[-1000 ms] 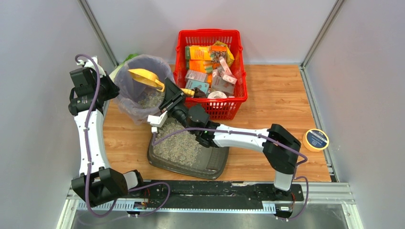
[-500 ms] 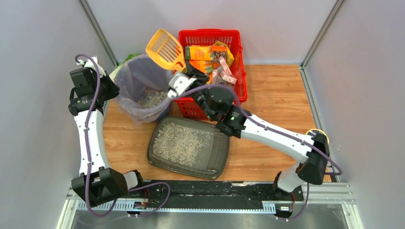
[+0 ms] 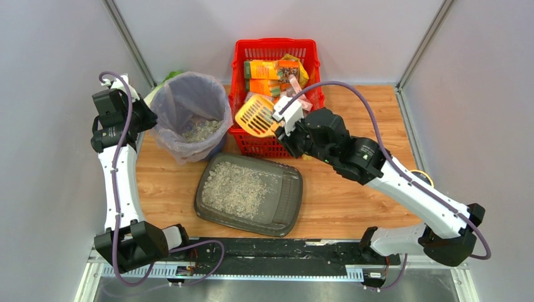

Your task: Clean the litter box

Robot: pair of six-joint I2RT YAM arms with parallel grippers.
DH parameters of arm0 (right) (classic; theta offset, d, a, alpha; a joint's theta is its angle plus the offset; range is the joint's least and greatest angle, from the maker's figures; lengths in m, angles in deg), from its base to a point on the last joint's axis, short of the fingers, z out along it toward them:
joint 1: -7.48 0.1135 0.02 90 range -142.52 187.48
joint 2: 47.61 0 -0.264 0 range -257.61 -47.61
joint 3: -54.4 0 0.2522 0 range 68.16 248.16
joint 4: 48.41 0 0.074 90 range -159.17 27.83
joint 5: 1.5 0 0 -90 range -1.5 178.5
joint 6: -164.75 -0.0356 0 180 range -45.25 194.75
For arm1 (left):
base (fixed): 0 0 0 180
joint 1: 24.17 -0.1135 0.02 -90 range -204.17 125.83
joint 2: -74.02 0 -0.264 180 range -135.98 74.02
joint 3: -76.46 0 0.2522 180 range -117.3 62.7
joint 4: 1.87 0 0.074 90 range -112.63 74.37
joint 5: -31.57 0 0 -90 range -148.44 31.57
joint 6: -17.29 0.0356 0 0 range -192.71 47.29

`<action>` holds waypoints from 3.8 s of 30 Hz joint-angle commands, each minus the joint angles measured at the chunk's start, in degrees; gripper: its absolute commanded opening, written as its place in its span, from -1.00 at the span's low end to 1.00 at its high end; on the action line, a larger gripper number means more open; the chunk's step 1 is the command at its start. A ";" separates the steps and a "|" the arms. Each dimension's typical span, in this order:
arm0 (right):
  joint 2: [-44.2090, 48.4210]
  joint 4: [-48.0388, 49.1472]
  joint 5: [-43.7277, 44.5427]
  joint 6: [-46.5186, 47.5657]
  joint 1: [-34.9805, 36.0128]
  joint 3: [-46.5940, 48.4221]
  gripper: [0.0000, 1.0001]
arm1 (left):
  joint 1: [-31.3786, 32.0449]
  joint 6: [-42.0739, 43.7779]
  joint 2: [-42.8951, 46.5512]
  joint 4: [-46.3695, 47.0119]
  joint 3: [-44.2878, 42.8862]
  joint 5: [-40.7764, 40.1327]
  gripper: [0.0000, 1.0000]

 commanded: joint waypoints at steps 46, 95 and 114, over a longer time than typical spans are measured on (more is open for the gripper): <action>-37.83 -26.98 -8.63 -5.18 7.54 10.50 -1.00 | 1.07 0.18 0.37 -4.71 0.69 4.40 -1.00; -31.96 20.40 -7.93 -11.42 7.98 -12.79 -1.00 | 0.99 0.09 0.72 -4.18 1.04 3.70 -1.00; -21.50 19.43 -8.72 -13.96 7.98 -22.53 -1.00 | 1.07 -0.09 0.72 -3.75 1.21 4.40 -1.00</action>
